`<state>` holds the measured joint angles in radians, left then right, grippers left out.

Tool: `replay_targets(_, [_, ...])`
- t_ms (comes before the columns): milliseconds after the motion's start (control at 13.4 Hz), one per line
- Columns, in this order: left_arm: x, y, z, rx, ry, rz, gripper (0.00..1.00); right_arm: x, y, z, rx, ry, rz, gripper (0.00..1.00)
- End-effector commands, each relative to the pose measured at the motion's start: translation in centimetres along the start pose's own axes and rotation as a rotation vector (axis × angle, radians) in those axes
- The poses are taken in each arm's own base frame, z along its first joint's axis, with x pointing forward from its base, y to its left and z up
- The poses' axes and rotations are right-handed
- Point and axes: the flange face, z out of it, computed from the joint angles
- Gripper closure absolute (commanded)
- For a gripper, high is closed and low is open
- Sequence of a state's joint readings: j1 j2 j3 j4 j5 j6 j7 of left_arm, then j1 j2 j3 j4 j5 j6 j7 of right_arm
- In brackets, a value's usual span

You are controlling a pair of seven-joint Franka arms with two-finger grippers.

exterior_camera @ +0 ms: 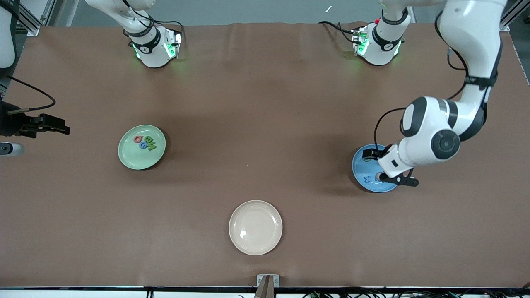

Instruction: Sort upper and lower case letters into plates

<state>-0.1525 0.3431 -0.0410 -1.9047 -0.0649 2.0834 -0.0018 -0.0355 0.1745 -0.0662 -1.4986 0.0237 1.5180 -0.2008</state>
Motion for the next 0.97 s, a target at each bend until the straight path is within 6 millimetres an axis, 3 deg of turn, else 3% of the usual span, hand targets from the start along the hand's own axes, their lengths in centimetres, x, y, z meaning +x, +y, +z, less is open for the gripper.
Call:
replay_targets(0, [-3.2,-0.3,-5.3,-0.007,0.018,-0.032,0.00,-1.2,-1.0,-0.6,-0.010,0.003,0.006,0.00])
replay_targets(374, [-7.9,-2.9,-18.6,-0.025,0.171,-0.112,0.00,-2.0,-1.0,-1.3,-0.016,0.011,0.023,0.00])
replay_targets(598, [-9.0,-4.8,-25.4,-0.024,0.197,-0.127,0.00,-2.6,-1.0,-2.1,-0.014,0.018,0.047,0.00])
replay_targets(748, [-9.3,-5.5,-28.8,-0.022,0.256,-0.136,0.00,-3.6,-1.2,-3.1,-0.012,0.018,0.047,0.00])
replay_targets(897, [-9.6,-6.4,-30.5,-0.020,0.293,-0.149,0.00,-4.8,-1.6,-4.0,-0.011,0.031,0.043,0.00])
